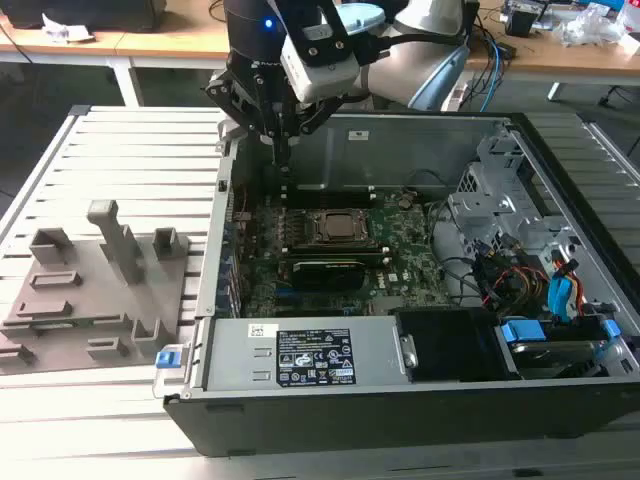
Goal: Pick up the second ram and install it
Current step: 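Reach for the second ram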
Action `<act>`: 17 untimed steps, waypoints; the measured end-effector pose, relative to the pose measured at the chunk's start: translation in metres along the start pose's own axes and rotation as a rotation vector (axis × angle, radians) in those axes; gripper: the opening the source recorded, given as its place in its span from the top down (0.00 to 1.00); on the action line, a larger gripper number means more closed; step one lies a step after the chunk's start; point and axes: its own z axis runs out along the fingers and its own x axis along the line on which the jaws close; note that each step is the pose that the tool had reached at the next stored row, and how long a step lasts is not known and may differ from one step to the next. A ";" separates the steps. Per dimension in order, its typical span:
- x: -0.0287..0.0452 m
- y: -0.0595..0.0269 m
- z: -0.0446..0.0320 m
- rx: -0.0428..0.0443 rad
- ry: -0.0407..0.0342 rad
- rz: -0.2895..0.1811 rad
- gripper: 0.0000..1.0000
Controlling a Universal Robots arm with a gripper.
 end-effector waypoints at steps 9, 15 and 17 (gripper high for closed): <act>0.0439 -0.0033 -0.0004 0.0001 0.0000 0.000 0.89; 0.0565 -0.0043 -0.0002 0.0000 0.0000 0.000 0.89; 0.0607 -0.0046 -0.0003 0.0000 0.0000 0.000 0.89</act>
